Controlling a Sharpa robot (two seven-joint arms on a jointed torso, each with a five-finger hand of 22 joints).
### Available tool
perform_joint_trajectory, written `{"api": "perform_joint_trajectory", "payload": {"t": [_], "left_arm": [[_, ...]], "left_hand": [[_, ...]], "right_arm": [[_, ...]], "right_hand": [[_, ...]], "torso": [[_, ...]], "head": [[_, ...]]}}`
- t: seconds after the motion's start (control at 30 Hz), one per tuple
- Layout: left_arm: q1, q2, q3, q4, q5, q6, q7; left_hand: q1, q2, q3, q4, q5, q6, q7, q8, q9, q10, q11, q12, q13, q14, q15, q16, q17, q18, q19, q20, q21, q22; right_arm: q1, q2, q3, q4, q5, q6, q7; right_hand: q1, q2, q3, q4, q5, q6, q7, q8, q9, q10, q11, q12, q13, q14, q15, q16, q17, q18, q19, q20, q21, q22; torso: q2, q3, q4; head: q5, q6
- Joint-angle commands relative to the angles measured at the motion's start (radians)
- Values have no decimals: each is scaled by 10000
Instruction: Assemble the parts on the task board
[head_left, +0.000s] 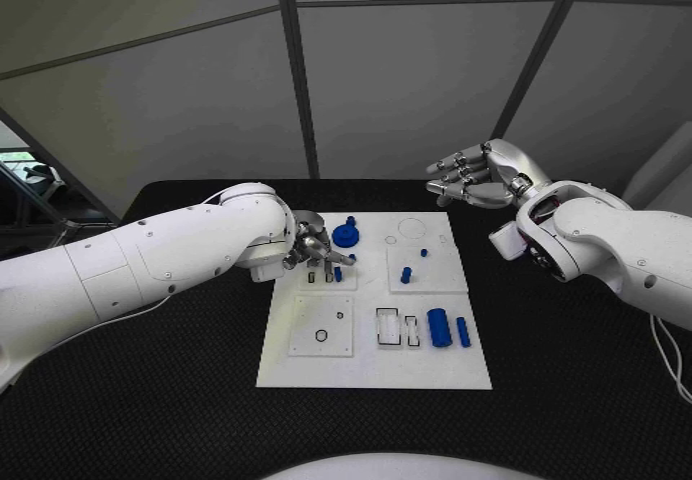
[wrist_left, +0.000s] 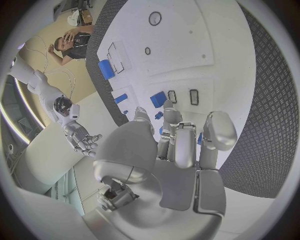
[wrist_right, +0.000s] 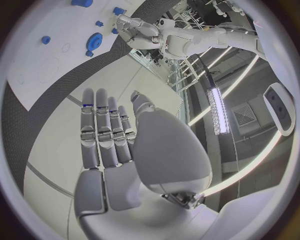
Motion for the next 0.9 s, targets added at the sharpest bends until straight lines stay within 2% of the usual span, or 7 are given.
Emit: {"api": "perform_joint_trajectory", "payload": {"t": [0.03,0.57,0.9], "left_arm": [[23,41,-6,-15,-107,286,-61],[25,181,-32,-120,-185,475,-45],[25,194,-33,-79,-199,497,-27]], "left_hand": [[97,33,-44,-32,55,-82,9,52,34,-56,-7,-59,-7,469,-67,-40,1100,-40,-27,-31,-33,-8],[289,47,-6,-70,87,-143,10,104,194,-55,-6,-52,18,458,-63,-67,1084,-42,-29,-27,-27,23],[604,176,126,-123,141,-203,-2,173,424,-19,-16,-14,83,463,-70,-65,1099,-51,-8,-29,4,101]], "right_arm": [[18,26,10,-13,-77,107,-31],[17,93,9,-95,-78,169,-50],[15,137,9,-153,-79,210,-58]], "right_hand": [[-20,-53,-5,-60,59,9,54,-47,-3,-12,74,-52,-16,5,45,-70,-14,47,51,-11,-68,-9],[-21,-30,0,-76,129,42,69,-41,2,-12,84,-72,-43,14,54,-112,-48,50,71,-2,-134,-53],[-2,-12,17,-101,210,61,74,-42,3,1,84,-83,-64,30,53,-143,-75,53,100,0,-186,-89]], "torso": [[6,-2,4],[17,-6,14],[14,-12,10]], "head": [[-12,-22],[-41,-64],[-51,-105]]}}
